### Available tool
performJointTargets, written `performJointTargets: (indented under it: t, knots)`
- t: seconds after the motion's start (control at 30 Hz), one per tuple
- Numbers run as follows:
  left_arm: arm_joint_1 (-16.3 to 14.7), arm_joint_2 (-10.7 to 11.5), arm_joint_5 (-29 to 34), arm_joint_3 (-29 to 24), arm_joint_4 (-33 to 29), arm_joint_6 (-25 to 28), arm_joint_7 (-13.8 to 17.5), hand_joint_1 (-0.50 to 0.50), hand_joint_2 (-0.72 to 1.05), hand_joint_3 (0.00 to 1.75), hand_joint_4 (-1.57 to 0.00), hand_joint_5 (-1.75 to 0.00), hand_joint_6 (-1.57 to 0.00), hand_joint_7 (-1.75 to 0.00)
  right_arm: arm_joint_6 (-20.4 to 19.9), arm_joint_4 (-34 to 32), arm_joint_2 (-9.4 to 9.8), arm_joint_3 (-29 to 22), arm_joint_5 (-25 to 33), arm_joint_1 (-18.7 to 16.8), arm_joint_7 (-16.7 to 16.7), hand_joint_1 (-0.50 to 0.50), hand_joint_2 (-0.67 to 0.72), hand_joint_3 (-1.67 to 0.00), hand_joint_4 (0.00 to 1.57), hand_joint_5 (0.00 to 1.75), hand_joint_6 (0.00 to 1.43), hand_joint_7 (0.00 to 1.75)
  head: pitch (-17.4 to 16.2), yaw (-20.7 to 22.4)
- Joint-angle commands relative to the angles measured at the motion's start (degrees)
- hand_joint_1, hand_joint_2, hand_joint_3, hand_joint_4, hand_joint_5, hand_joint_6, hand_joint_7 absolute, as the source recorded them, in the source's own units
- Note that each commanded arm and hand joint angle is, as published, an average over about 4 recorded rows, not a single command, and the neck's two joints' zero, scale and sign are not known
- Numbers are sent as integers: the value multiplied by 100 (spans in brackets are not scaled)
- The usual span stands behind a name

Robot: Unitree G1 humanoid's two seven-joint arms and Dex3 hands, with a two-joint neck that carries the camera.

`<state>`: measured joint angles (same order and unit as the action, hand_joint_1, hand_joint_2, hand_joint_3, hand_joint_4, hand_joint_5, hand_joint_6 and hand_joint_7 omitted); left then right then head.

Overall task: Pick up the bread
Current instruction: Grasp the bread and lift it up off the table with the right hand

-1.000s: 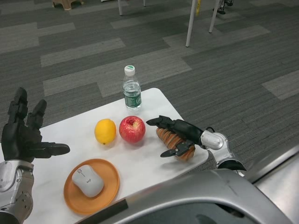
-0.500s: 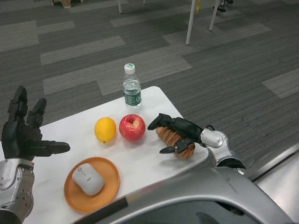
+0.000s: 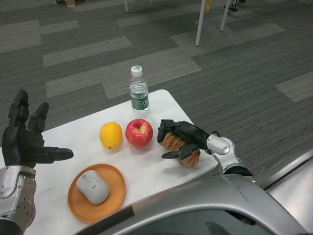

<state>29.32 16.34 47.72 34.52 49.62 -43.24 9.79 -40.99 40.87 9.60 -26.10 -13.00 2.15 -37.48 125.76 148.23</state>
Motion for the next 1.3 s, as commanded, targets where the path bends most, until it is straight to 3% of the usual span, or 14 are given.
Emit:
performJointTargets:
  t: [0.03, 0.17, 0.4, 0.73, 0.93, 1.0, 1.07, 1.2, 1.3]
  knots:
    - [28, 10, -44, 2, 39, -64, -12, 50, -19, 9, 0, -41, 0, 0, 91, -39, -20, 152, 254, 49, 136, -12, -67, -40, 0, 78, 44, 157, -3, 2]
    - [26, 10, -44, 2, 37, -69, -12, 50, -19, 9, 0, -41, 0, 0, 104, -160, -29, 393, 579, 40, 252, -12, -60, -40, 0, 78, 46, 155, -21, 15]
    - [21, 6, -44, 2, 26, -71, -12, 50, -19, 9, 0, -41, 0, 0, 130, -452, -42, 646, 895, -4, 549, -12, -62, -40, 0, 78, 46, 161, -9, 47]
    - [21, 1, -44, 2, 26, -71, -12, 50, -19, 7, 0, -41, 0, 0, 135, -492, 29, 578, 999, -39, 560, -12, -60, -42, 0, 78, 41, 161, -14, 81]
    - [21, 1, -44, 8, 30, -62, -12, 50, -19, 9, 0, -41, 0, 0, 135, -672, 138, 457, 992, -178, 549, -12, -60, -40, 0, 73, 13, 150, 7, 64]
    - [21, 1, -44, 10, 30, -62, -12, 50, -19, 9, 0, -41, 0, 0, 174, -850, 193, 448, 992, -257, 547, -12, -60, -44, 0, 68, 3, 129, 32, 61]
    - [19, 1, -44, 10, 32, -62, -12, 50, -19, 9, 0, -41, 0, 0, 291, -1096, 244, 435, 983, -367, 540, -15, -60, -48, 0, 58, 0, 98, 52, 78]
    - [17, 1, -40, 6, 39, -62, -12, 50, -19, 9, 0, -41, 0, 0, 864, -1995, 240, 220, 596, -738, 505, -29, -54, -61, 0, 39, 0, 42, 81, 104]
    - [17, 6, -31, 2, 39, -62, -12, 50, -19, 9, 0, -41, 0, 0, 1493, -2674, 84, 18, 32, -927, 349, -29, -54, -56, 0, 39, 0, 26, 100, 83]
